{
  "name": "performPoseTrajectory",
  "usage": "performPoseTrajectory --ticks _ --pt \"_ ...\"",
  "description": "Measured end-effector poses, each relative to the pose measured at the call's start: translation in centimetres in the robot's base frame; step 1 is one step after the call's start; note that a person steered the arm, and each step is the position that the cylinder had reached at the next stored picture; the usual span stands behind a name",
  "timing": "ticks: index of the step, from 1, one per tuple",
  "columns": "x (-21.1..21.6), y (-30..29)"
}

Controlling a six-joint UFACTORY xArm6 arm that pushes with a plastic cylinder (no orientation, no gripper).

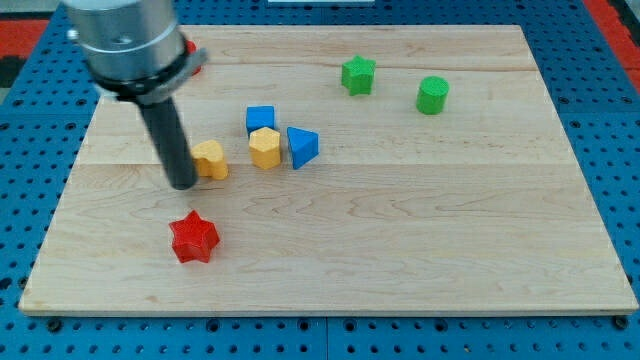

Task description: Push the yellow heart in to the yellow hexagon

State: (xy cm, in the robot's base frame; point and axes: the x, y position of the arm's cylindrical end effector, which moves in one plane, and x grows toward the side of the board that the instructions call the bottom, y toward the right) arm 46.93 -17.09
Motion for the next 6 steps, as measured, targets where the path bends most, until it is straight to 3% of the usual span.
performPoseTrajectory --ticks 1,3,4,6 --pt "-0.6 -3.6" --pt "-2.5 5.2" --pt "-1.8 3.9" --pt "5.6 -3.2"
